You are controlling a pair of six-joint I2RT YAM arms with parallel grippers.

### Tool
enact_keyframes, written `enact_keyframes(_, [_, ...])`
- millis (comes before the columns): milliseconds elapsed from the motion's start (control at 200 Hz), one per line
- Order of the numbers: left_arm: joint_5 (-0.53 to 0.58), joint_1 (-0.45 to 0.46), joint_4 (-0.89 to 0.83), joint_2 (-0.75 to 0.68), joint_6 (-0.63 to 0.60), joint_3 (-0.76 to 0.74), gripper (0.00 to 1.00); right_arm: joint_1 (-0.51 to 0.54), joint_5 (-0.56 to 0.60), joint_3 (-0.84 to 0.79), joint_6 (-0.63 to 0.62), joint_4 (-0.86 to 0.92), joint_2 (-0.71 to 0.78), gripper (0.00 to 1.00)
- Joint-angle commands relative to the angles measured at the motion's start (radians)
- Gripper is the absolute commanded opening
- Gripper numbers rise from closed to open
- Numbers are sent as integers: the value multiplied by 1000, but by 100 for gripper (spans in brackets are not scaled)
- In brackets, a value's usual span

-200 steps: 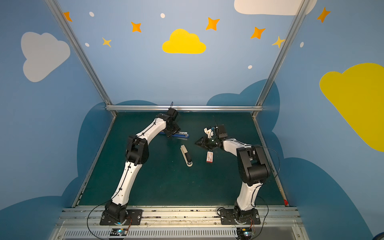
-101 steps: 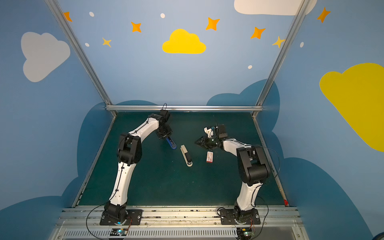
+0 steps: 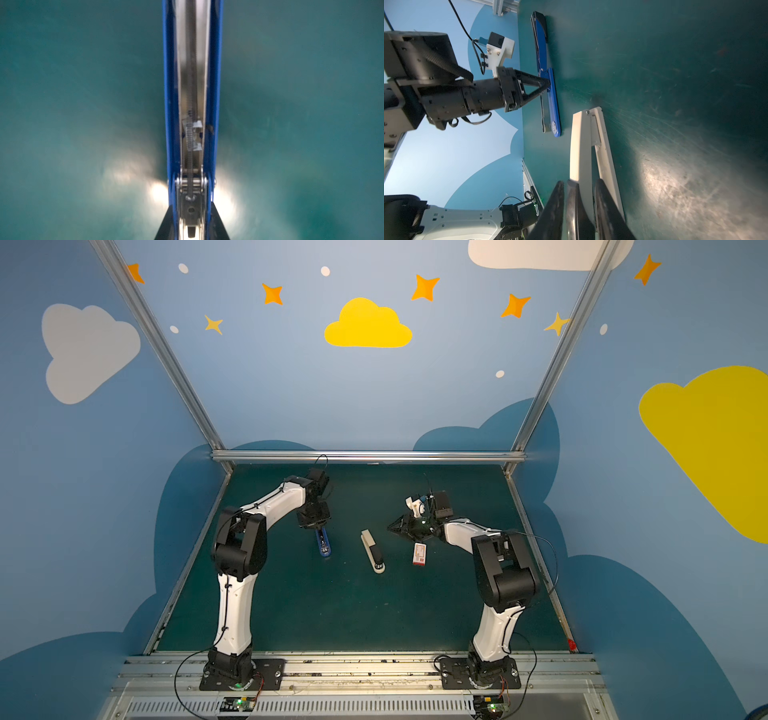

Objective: Load the staples into the stapler

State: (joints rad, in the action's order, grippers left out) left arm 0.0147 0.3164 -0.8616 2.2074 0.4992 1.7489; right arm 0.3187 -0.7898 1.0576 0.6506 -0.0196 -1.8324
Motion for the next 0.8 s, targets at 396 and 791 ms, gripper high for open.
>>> enact_keyframes(396, [106,146,-61,-66,-296,-98,21,34,15,-21,-13,-2,42,27])
enact_keyframes(791, [124,149,-65,-143,-273,-94,59,44,88,10,-117,190,116,33])
